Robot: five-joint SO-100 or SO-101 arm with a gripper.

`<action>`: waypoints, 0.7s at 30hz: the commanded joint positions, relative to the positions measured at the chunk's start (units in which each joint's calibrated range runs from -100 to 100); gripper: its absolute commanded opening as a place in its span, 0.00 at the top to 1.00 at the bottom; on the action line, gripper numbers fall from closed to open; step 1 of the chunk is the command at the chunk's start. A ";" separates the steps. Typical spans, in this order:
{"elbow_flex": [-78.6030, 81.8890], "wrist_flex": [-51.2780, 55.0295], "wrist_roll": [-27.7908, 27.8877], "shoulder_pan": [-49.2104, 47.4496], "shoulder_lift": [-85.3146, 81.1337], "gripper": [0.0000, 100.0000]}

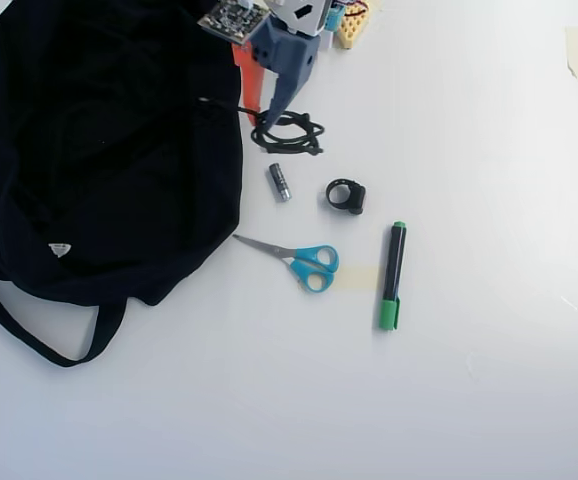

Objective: Put the cable into the black bag

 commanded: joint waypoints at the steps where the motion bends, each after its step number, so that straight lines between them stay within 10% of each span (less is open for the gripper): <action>1: -1.77 -5.48 0.33 6.84 -0.19 0.98; 11: 1.01 -7.98 0.44 30.40 0.89 0.98; 21: -27.92 -20.12 1.80 36.53 51.76 0.97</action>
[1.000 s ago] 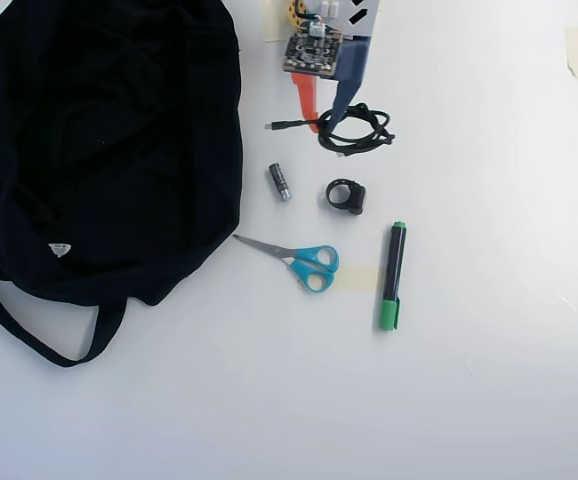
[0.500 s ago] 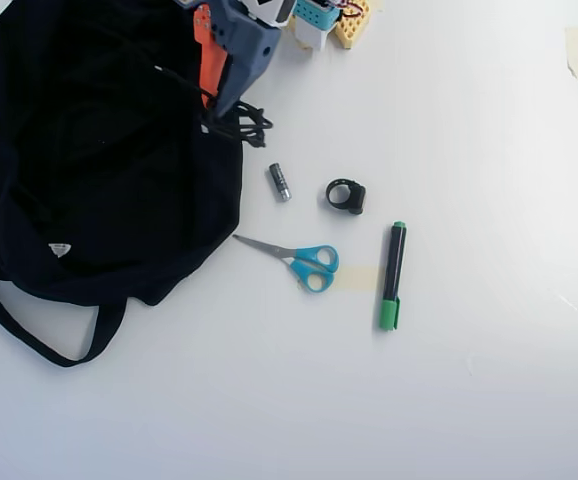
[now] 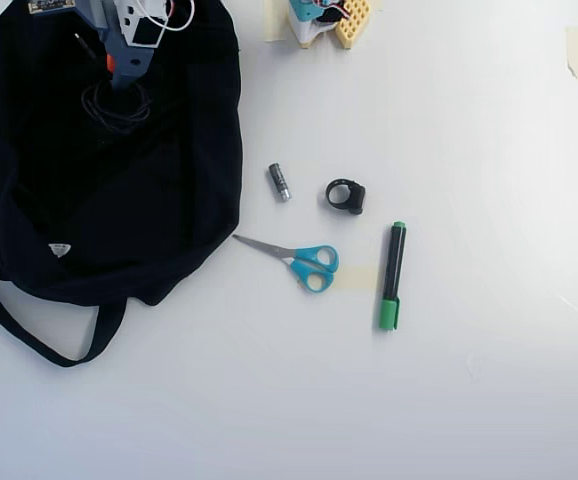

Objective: Put the cable into the black bag

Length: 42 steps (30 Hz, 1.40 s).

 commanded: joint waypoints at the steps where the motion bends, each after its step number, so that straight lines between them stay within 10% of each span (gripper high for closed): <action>1: -8.89 -0.71 -0.06 0.16 6.02 0.97; 7: -9.88 12.81 0.20 -1.41 -2.86 0.68; 13: 7.01 22.03 -1.01 -20.93 -29.34 0.69; 16: 8.18 22.03 -4.10 -33.72 -35.81 0.98; 18: 10.60 22.11 -10.29 -37.76 -43.78 0.98; 21: 25.97 26.07 -1.16 -48.23 -54.56 0.98; 42: 72.96 29.26 6.60 -53.16 -98.30 0.98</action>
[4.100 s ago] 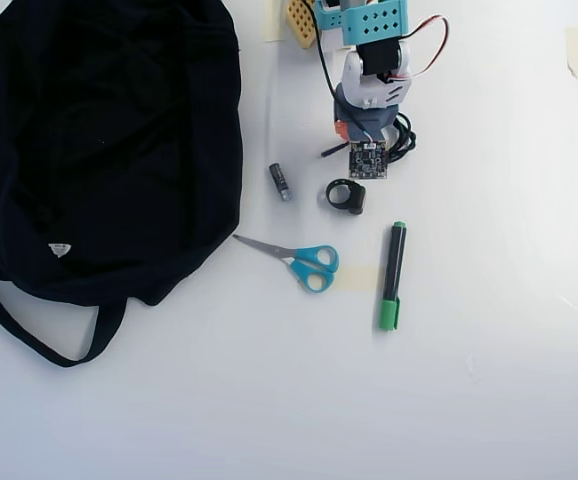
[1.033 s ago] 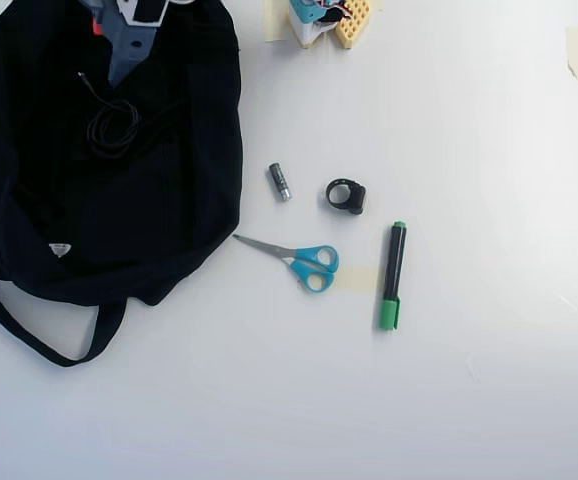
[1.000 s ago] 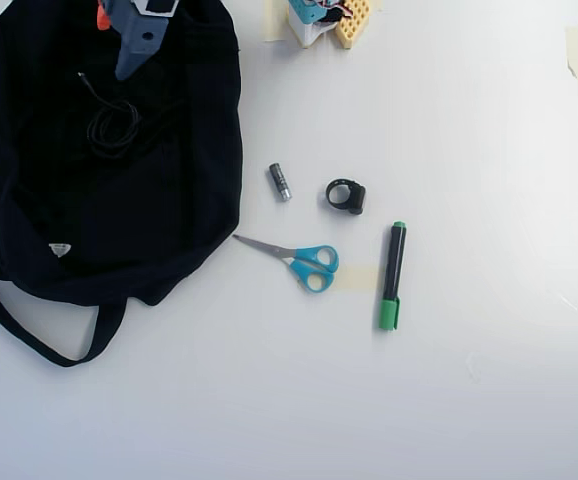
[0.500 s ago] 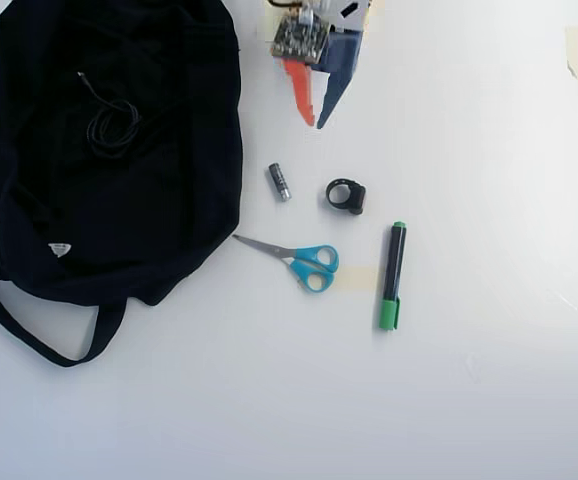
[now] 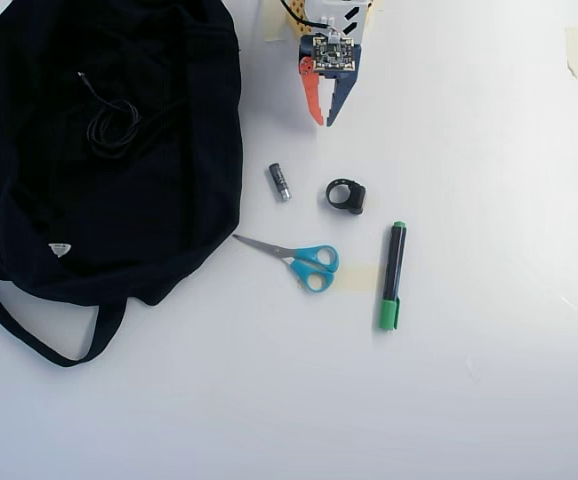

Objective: Put the cable into the black bag

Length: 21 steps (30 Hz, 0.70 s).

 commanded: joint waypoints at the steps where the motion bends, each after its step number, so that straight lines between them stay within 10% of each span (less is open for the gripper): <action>1: 1.26 4.88 0.39 0.10 -1.74 0.98; 21: 1.26 11.34 0.39 0.63 -1.74 0.98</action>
